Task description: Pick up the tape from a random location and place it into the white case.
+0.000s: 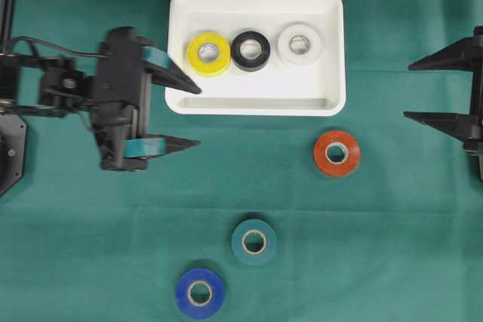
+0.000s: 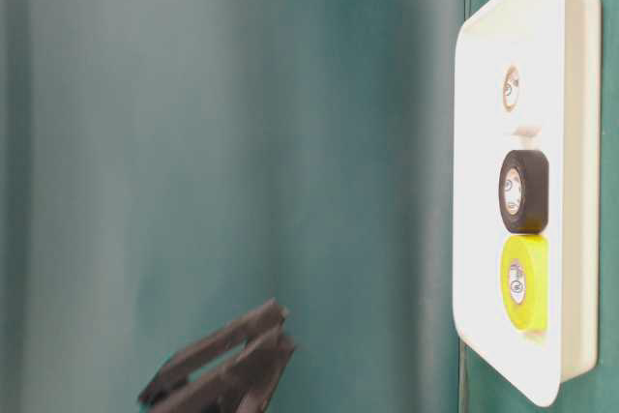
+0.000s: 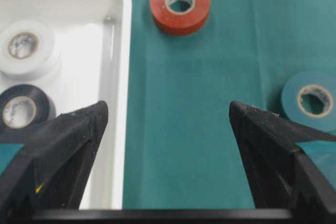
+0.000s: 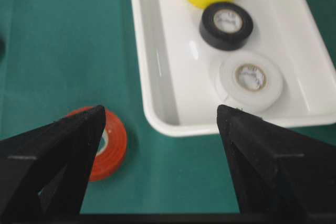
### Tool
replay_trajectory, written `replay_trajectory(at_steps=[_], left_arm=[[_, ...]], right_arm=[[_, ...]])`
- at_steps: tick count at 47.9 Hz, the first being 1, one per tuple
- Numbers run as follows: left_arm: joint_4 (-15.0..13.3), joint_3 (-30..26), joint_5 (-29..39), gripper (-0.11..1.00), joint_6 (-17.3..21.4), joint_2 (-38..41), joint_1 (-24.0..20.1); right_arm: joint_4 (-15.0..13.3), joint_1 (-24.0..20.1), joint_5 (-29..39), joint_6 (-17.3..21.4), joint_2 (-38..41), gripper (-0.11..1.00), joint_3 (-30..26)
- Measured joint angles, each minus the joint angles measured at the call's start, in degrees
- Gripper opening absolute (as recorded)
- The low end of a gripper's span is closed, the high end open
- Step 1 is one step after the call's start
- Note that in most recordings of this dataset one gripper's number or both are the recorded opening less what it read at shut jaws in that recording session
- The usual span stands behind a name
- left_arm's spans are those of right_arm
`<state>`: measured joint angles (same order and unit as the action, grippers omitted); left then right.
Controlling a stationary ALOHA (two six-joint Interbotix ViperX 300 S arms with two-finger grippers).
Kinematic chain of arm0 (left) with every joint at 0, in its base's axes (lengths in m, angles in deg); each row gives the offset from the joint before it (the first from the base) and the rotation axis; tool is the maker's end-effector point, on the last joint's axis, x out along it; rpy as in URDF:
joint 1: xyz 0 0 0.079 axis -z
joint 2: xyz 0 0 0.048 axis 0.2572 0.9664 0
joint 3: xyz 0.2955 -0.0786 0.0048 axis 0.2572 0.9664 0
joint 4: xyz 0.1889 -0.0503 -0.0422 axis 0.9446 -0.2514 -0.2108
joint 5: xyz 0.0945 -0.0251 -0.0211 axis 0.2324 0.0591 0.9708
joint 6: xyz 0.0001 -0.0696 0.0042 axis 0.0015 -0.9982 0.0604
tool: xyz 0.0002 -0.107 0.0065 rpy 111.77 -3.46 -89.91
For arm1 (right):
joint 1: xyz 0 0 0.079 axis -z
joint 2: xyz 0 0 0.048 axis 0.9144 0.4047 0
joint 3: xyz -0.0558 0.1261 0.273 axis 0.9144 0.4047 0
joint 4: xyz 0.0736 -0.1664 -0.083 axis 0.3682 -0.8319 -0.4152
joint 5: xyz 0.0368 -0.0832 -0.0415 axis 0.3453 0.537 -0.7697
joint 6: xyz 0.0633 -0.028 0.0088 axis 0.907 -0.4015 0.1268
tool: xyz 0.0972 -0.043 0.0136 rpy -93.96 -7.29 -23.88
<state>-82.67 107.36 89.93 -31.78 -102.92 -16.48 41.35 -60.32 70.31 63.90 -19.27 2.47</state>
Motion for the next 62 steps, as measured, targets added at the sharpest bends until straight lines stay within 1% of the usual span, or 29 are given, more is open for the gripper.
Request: replay_trajectory(at_steps=[6, 14, 28, 39, 51, 62], left_arm=[[-0.1, 3.5, -2.2, 0.93, 0.0, -4.9, 0.0], [-0.2, 7.2, -3.1, 0.93, -0.1, -11.1, 0.0], [-0.3, 11.1, -3.2, 0.93, -0.1, -20.0, 0.0], [-0.2, 13.5, -3.4, 0.93, -0.1, -23.1, 0.0], [-0.3, 16.1, -5.9, 0.93, -0.1, -25.0, 0.0], [-0.3, 19.7, -7.9, 0.93, -0.1, -26.3, 0.2]], right_arm=[[0.0, 0.0, 0.0, 0.0, -0.6, 0.81, -0.4], [0.0, 0.0, -0.7, -0.1, -1.3, 0.81, -0.6], [-0.4, 0.0, -3.3, -0.1, -2.3, 0.81, -1.0], [-0.6, 0.0, -4.8, -0.1, -2.3, 0.81, -1.0], [-0.6, 0.0, -6.4, -0.4, -2.3, 0.81, -1.0], [-1.0, 0.0, -6.8, -0.4, -2.3, 0.81, -0.9]])
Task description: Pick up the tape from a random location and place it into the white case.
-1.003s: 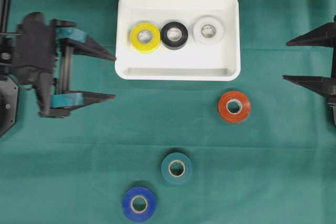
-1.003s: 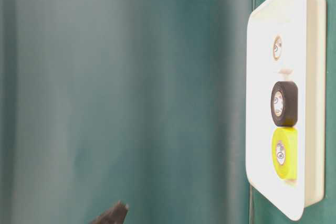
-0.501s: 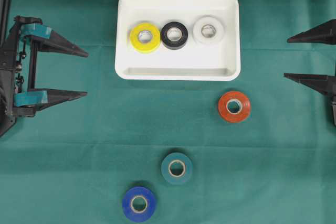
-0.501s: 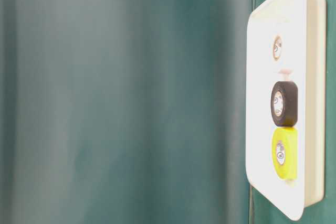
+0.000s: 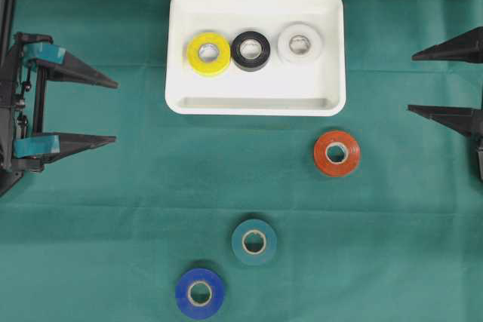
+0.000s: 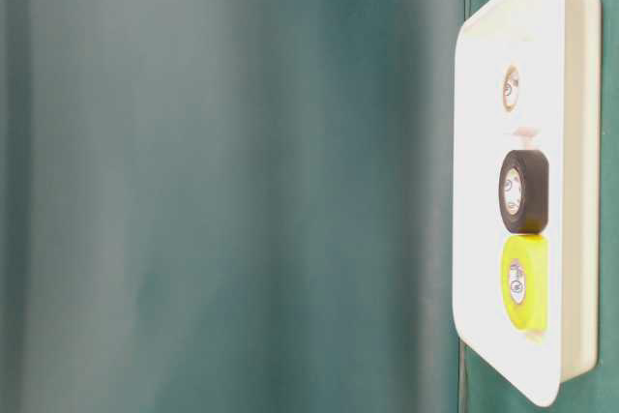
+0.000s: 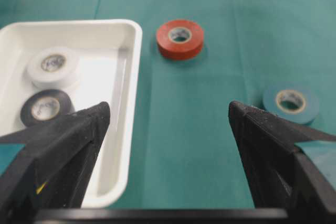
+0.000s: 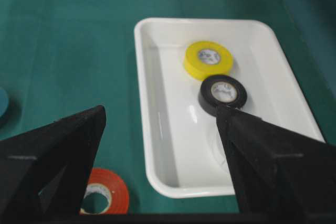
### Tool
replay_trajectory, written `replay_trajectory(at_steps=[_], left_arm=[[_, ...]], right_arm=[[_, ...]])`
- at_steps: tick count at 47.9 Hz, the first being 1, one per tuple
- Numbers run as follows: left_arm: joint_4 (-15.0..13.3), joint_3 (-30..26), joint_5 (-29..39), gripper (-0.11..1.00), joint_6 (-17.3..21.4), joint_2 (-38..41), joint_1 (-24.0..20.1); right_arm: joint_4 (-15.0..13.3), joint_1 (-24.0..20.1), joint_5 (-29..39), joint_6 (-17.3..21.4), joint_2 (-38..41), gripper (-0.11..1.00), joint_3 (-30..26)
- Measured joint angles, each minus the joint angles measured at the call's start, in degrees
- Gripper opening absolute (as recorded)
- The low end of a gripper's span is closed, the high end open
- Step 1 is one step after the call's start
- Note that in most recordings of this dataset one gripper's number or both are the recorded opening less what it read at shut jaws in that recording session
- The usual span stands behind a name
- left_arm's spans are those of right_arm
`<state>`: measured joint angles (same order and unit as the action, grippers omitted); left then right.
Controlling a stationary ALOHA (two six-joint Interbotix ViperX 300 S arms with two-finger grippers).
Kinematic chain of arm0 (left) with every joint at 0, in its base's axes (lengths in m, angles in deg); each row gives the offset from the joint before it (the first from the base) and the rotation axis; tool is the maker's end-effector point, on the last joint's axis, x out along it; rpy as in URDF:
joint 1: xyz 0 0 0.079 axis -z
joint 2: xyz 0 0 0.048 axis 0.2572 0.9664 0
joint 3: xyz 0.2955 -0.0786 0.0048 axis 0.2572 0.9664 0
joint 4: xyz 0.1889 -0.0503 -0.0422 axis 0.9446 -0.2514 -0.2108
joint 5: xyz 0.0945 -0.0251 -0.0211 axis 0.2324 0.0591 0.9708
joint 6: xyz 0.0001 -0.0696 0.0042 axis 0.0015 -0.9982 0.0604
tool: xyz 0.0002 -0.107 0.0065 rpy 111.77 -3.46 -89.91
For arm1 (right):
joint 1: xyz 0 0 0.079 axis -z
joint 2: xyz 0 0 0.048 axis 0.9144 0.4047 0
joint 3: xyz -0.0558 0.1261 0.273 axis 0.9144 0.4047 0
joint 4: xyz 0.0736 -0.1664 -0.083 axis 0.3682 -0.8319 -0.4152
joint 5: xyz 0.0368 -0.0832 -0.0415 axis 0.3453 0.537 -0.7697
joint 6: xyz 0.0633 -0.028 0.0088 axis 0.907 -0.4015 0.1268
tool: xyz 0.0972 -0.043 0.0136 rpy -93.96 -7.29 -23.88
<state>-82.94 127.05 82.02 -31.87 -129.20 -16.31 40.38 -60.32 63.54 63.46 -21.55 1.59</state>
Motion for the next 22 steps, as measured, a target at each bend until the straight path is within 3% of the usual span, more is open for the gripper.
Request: replay_trajectory(at_steps=[22], left_arm=[[0.0, 5.8, -4.9, 0.93, 0.0, -3.7, 0.3]], right_arm=[[-0.7, 0.0, -2.1, 0.0, 0.1, 0.81, 1.8]])
